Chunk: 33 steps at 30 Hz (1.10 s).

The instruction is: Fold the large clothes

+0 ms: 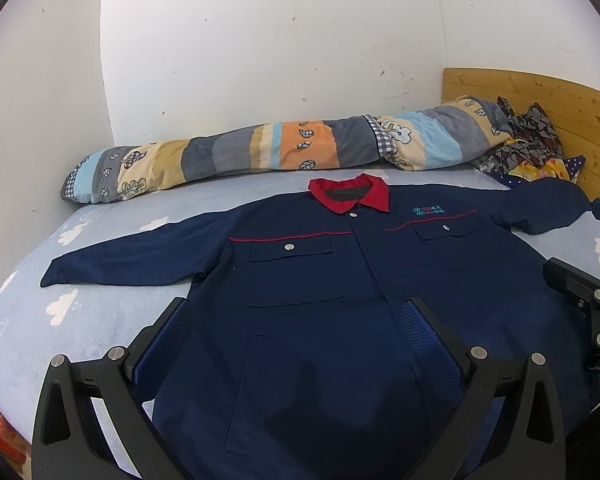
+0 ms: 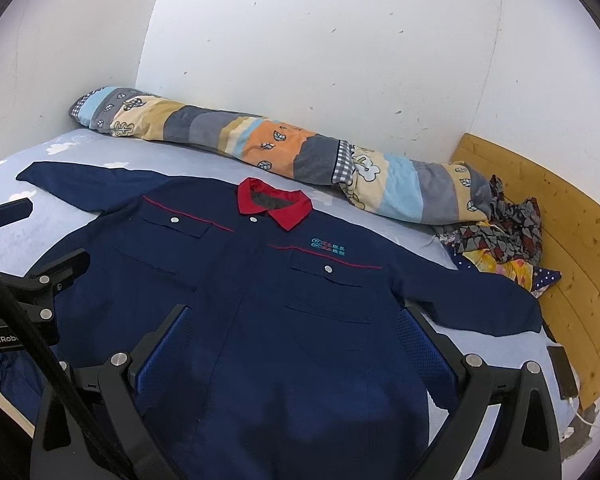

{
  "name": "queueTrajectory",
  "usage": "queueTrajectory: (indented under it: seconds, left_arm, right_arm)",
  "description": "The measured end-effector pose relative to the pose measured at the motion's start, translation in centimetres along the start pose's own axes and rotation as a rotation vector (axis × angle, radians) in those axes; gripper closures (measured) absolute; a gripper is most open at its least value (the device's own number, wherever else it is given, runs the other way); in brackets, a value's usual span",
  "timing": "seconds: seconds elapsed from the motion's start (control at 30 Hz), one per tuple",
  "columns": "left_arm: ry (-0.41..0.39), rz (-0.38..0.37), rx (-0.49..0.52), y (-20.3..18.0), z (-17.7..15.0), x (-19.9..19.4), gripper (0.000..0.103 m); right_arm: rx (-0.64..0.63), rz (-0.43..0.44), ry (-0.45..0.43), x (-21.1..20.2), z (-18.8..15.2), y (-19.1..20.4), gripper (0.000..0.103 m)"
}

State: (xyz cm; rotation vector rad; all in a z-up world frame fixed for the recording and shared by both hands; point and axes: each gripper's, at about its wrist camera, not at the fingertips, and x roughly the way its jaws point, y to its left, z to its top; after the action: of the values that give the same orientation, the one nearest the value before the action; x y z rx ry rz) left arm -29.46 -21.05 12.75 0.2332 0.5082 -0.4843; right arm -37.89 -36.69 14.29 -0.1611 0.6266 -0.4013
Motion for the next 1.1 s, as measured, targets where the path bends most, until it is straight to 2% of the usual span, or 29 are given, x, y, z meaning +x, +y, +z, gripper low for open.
queueTrajectory:
  seconds: [1.1]
  left_arm:
    - [-0.002, 0.0, 0.008, -0.36, -0.05, -0.04, 0.0]
  right_arm:
    - [0.028, 0.011, 0.018, 0.24, -0.2, -0.9, 0.0]
